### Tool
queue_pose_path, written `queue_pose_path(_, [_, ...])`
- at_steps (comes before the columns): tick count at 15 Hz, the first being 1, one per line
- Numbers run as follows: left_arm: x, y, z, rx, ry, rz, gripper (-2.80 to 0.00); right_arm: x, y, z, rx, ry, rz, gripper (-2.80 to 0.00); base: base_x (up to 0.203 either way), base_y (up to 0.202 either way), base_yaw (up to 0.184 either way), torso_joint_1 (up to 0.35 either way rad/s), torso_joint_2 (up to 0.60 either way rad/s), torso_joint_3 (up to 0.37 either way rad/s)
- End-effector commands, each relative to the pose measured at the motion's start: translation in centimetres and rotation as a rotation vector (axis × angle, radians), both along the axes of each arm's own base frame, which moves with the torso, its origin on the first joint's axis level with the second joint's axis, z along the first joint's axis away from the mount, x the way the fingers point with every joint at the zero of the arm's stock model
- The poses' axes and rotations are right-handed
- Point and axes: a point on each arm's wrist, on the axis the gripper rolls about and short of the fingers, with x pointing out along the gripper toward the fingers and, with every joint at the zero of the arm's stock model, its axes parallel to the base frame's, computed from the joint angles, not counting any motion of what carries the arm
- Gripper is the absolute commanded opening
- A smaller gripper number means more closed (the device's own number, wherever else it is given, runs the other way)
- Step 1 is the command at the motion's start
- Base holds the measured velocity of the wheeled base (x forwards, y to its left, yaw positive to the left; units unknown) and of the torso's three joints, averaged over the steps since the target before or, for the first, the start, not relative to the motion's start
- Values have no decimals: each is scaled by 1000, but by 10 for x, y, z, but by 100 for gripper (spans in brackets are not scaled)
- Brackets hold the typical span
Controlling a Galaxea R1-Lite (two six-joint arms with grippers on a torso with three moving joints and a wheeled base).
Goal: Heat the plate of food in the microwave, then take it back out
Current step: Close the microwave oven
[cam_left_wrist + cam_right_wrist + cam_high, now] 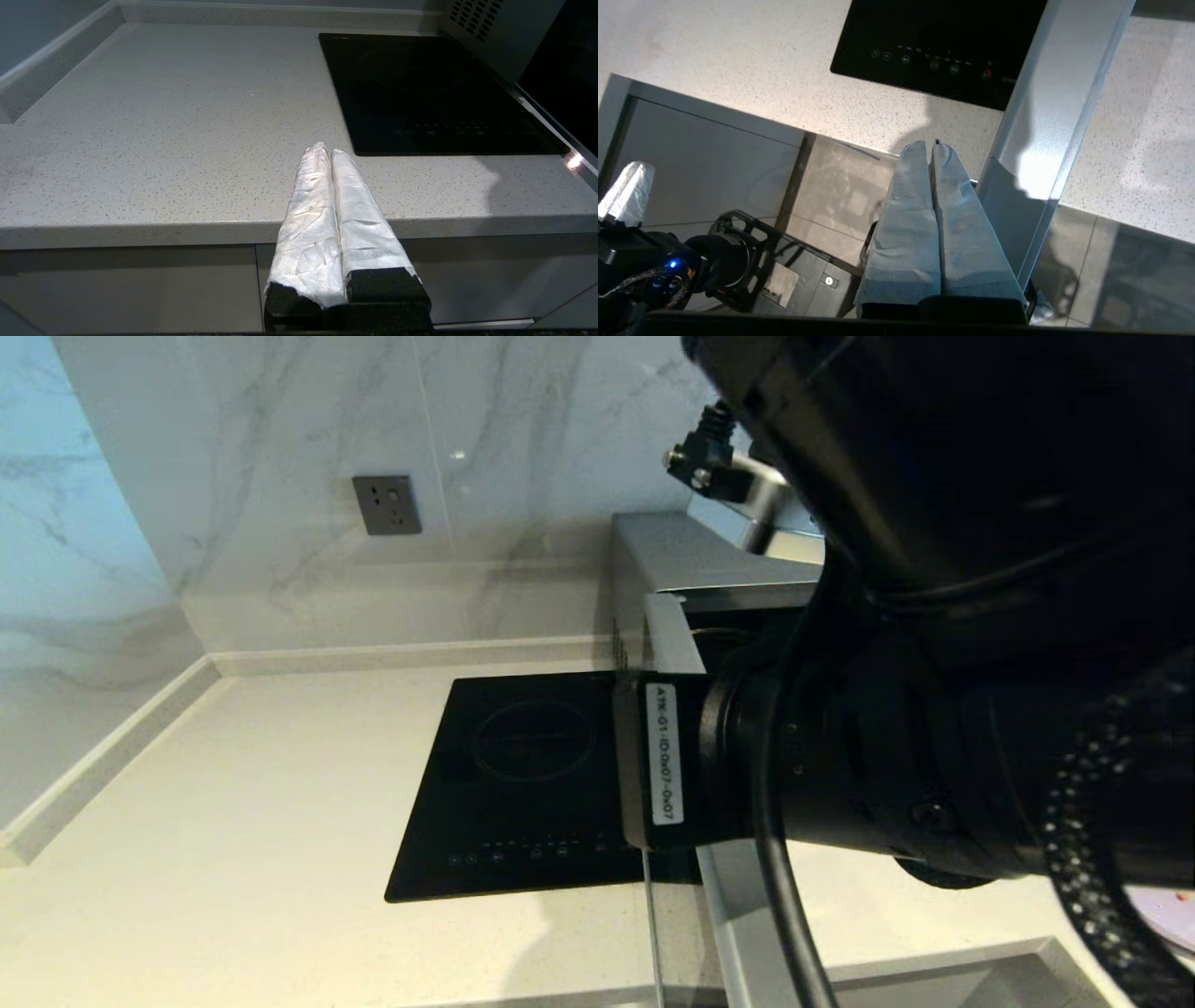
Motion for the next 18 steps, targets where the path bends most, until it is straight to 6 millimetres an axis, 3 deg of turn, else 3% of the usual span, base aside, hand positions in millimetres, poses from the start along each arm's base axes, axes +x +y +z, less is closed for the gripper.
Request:
queue_pose_path(1, [0,0,0,-2,1,1,-280,1,5,-8,-27,27,-1,-280,0,0,0,0,0,0])
queue_pose_path(7, [0,0,0,-1,1,1,-280,2,8,-19,-73,74,-21,-280,0,0,0,0,0,0])
queue_pose_path(18, [0,0,0,-1,1,1,-280,12,-15,-14,-114,64,-144,-280,0,0,0,0,0,0])
